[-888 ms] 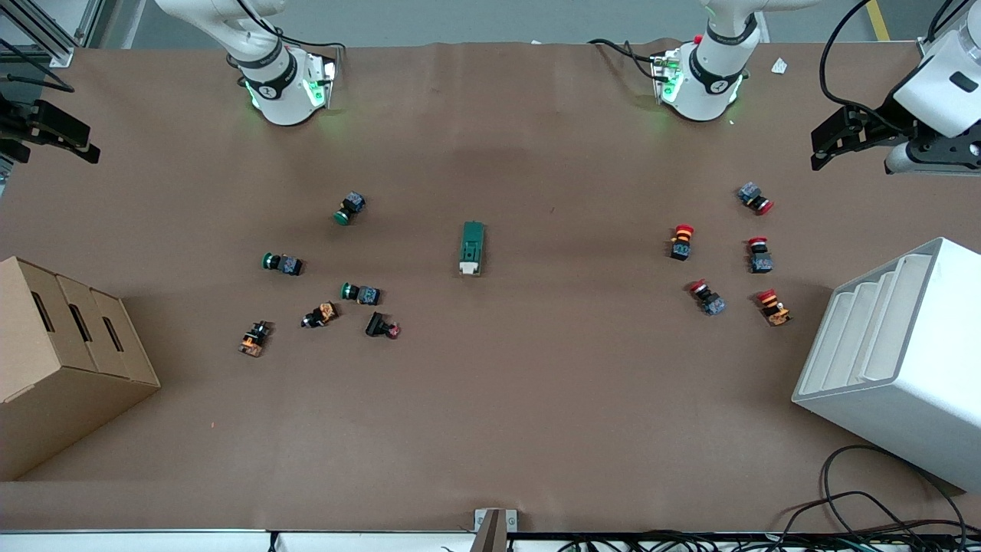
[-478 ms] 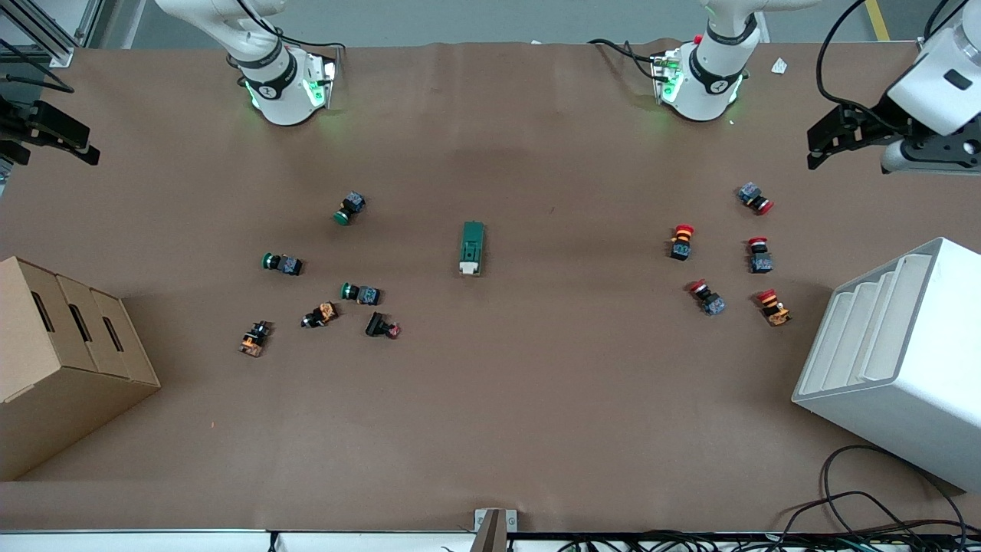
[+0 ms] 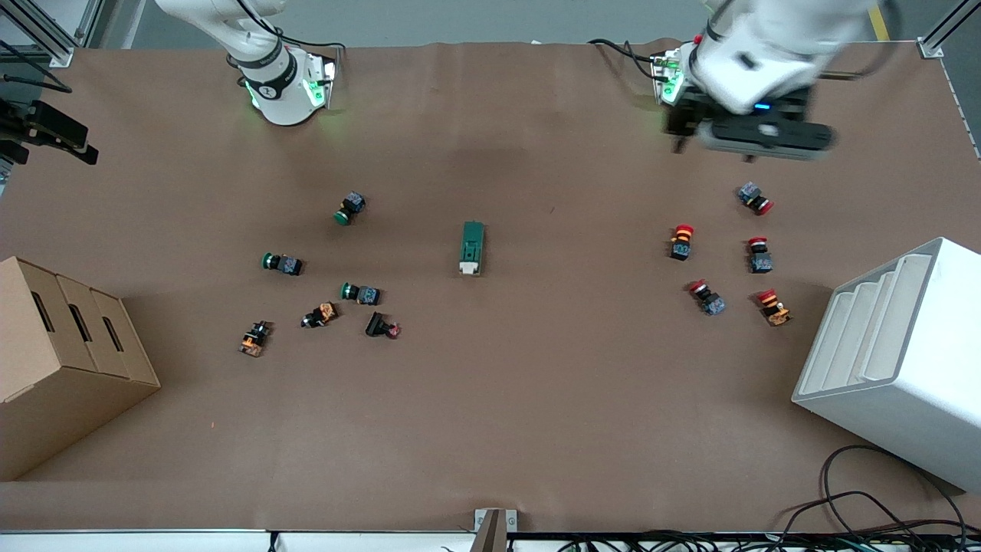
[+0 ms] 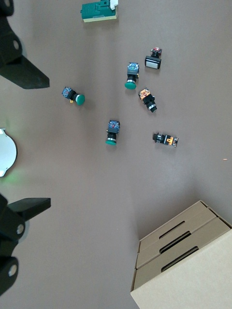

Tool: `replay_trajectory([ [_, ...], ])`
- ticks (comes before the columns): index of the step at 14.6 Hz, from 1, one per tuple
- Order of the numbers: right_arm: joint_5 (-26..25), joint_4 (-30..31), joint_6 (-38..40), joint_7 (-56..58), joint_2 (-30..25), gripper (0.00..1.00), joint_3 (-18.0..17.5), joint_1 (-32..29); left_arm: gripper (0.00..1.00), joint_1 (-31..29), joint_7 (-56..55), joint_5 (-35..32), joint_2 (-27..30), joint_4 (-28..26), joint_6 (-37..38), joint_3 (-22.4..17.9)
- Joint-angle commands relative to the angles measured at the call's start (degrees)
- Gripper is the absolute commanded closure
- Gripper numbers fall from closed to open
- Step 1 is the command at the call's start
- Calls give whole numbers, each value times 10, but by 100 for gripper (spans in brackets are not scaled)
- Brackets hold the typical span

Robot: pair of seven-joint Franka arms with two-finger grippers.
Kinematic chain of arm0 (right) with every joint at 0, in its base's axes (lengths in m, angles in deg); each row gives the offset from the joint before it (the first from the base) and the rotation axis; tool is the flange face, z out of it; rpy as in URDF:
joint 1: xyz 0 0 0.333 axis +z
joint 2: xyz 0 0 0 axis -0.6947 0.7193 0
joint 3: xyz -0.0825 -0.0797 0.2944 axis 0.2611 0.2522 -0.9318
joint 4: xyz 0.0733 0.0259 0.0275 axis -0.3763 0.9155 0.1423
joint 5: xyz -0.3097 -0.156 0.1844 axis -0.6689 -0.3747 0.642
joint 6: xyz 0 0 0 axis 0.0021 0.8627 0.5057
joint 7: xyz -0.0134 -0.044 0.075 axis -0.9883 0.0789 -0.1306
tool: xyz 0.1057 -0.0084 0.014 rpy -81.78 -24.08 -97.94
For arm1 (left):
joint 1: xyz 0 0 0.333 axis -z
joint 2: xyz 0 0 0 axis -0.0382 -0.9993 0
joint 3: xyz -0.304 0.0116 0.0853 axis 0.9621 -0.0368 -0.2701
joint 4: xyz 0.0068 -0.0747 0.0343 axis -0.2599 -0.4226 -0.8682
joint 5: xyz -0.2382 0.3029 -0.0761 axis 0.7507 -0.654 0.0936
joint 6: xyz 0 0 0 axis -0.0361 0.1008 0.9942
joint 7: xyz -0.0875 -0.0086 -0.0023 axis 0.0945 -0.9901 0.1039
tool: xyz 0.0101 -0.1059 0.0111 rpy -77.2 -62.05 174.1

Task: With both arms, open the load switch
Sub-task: 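Move the left gripper over the green load switch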

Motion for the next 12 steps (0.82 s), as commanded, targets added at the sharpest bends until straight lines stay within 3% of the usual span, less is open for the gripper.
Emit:
replay_trajectory([
  [1, 7, 6, 1, -3, 0, 0, 1, 5, 0, -2, -154, -11, -44, 13, -37, 90],
  [3, -1, 0, -3, 1, 26, 0, 1, 9, 0, 27, -262, -46, -76, 8, -70, 127],
  [9, -3, -21, -38, 6, 143, 0, 4, -2, 0, 215, -596, -232, -205, 8, -127, 129],
  [12, -7, 0, -69, -6, 150, 0, 3, 1, 0, 280, -757, -337, -272, 8, -156, 129],
])
